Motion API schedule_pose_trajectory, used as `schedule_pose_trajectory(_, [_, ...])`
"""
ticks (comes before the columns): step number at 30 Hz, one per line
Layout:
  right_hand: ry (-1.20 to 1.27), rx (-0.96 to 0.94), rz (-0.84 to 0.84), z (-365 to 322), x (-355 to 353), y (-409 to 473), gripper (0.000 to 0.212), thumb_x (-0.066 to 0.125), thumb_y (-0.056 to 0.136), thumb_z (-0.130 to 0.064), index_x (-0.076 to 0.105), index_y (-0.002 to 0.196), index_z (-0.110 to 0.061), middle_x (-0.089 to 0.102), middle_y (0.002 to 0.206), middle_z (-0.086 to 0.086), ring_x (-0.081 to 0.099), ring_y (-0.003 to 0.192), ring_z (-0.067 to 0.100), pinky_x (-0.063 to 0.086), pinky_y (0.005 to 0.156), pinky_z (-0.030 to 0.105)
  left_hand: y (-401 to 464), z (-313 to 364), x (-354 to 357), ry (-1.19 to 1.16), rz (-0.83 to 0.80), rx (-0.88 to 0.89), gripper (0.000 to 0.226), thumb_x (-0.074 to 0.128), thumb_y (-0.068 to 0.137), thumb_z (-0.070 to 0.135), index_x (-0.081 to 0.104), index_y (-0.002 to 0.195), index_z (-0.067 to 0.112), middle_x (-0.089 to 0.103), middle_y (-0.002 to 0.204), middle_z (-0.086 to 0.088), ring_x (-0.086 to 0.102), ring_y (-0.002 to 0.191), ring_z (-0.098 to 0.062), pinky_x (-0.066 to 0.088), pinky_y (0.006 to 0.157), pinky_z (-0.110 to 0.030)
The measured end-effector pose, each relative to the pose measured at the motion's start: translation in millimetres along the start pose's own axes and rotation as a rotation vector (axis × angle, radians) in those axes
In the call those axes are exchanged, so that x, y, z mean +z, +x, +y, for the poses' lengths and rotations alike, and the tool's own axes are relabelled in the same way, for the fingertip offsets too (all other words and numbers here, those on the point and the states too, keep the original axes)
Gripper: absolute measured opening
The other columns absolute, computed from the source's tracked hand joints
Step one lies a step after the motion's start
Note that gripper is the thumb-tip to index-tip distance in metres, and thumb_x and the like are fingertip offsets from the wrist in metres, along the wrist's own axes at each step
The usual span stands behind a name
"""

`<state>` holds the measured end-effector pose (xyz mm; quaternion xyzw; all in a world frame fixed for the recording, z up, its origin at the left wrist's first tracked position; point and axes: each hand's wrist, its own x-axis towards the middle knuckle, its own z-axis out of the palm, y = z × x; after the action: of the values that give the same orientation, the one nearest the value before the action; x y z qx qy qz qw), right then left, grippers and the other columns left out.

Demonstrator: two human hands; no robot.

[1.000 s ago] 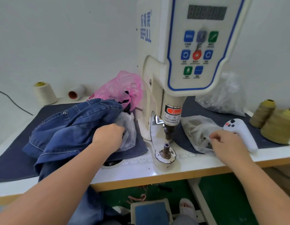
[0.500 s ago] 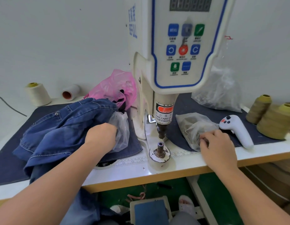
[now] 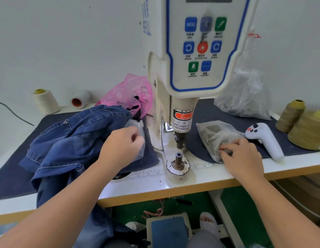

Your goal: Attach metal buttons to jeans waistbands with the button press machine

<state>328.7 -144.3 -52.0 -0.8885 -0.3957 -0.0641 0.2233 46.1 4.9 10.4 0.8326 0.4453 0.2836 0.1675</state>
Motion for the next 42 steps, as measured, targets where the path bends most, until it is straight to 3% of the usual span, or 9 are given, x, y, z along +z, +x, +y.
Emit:
schedule_pose_trajectory(3, [0.040,0.061,-0.038,-5.7,-3.8,5.2,0.011,0.064,0.090,-0.040,0.073,0.096,-0.040,0.047,0.103,-0.007,0.038,0.094,0.015,0.033,0.079,0.034,-9.1,17.7,2.6,-0.029,-0.114,0.164,0.025,0.049,0.090,0.020,0.049,0.066,0.012,0.050,0.057,-0.005,0.039,0.051,-0.012,0.033,0.050,-0.039])
schedule_pose_trajectory(6, [0.007,0.088,-0.049,-10.9,-5.9,5.7,0.012,0.062,0.091,-0.044,0.073,0.096,-0.040,0.047,0.105,-0.005,0.037,0.092,0.016,0.032,0.077,0.034,-13.0,31.0,8.9,0.043,-0.181,0.280,0.033,0.050,0.094,0.021,0.043,0.061,0.017,0.044,0.055,0.003,0.037,0.050,-0.009,0.028,0.050,-0.030])
schedule_pose_trajectory(9, [-0.003,0.097,-0.068,-12.8,-7.9,5.5,0.012,0.061,0.091,-0.047,0.071,0.095,-0.041,0.048,0.107,-0.004,0.037,0.092,0.017,0.032,0.077,0.034,-14.8,34.0,15.0,0.075,-0.218,0.304,0.025,0.054,0.093,0.024,0.061,0.069,0.021,0.056,0.070,0.004,0.053,0.064,-0.012,0.043,0.056,-0.032])
schedule_pose_trajectory(12, [0.019,0.098,-0.070,-13.3,-8.4,6.1,0.010,0.063,0.090,-0.045,0.072,0.090,-0.041,0.053,0.110,-0.003,0.041,0.093,0.019,0.034,0.077,0.035,-18.1,33.3,17.7,0.000,-0.191,0.317,0.014,0.063,0.091,0.023,0.075,0.084,0.023,0.060,0.075,0.008,0.057,0.068,-0.007,0.051,0.064,-0.032])
schedule_pose_trajectory(20, [-0.042,0.049,-0.027,-13.3,-4.6,3.3,0.018,0.059,0.093,-0.044,0.072,0.105,-0.040,0.052,0.109,-0.003,0.036,0.090,0.016,0.033,0.077,0.035,-20.7,37.7,23.3,-0.284,-0.180,0.217,0.008,0.076,0.084,0.019,0.075,0.079,0.025,0.061,0.072,0.010,0.054,0.058,-0.003,0.054,0.064,-0.027])
schedule_pose_trajectory(24, [-0.060,0.032,-0.006,-12.8,-3.1,2.1,0.017,0.058,0.094,-0.043,0.072,0.103,-0.038,0.046,0.101,-0.007,0.034,0.089,0.015,0.030,0.076,0.034,-21.8,42.8,23.5,-0.329,-0.209,0.211,0.015,0.076,0.084,0.016,0.074,0.076,0.029,0.058,0.070,0.020,0.048,0.052,-0.002,0.047,0.058,-0.018])
schedule_pose_trajectory(30, [-0.067,0.021,0.013,-12.4,-2.1,1.0,0.018,0.057,0.094,-0.041,0.073,0.099,-0.036,0.053,0.105,-0.005,0.036,0.090,0.016,0.033,0.078,0.036,-23.4,45.8,21.0,-0.387,-0.278,0.161,0.021,0.070,0.089,0.015,0.070,0.077,0.032,0.056,0.055,0.026,0.050,0.047,0.003,0.040,0.050,-0.008])
schedule_pose_trajectory(42, [-0.077,0.002,0.010,-12.4,-3.6,-0.7,0.017,0.056,0.095,-0.041,0.071,0.101,-0.036,0.041,0.098,-0.009,0.034,0.090,0.014,0.030,0.077,0.035,-24.1,47.7,20.0,-0.406,-0.314,0.145,0.020,0.066,0.091,0.016,0.069,0.078,0.031,0.061,0.057,0.022,0.051,0.050,0.004,0.042,0.051,-0.009])
